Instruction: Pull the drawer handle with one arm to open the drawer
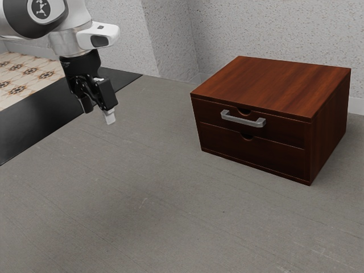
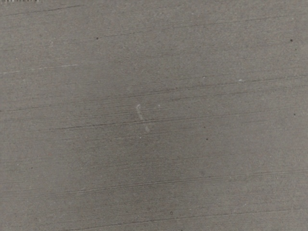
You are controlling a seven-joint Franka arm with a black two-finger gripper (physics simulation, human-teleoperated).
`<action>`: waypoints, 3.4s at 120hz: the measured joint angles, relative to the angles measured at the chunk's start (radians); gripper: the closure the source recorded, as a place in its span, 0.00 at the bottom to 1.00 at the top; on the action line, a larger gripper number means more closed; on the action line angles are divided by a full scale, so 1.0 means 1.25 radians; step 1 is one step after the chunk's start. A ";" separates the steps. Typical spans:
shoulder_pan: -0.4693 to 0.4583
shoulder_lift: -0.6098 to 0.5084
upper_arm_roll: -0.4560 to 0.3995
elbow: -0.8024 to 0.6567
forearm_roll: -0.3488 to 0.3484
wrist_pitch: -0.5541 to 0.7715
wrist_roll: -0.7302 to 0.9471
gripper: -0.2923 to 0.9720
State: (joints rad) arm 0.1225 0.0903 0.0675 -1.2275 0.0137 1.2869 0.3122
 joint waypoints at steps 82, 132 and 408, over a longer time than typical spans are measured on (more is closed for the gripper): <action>-0.054 -0.072 -0.016 0.218 0.011 -0.007 -0.022 0.23; -0.016 -0.350 -0.019 -0.295 -0.016 0.075 -0.058 0.23; 0.056 0.119 -0.284 -0.242 -0.092 0.735 0.922 0.23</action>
State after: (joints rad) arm 0.1923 0.2388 -0.2871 -1.5306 -0.1017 2.2062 1.4642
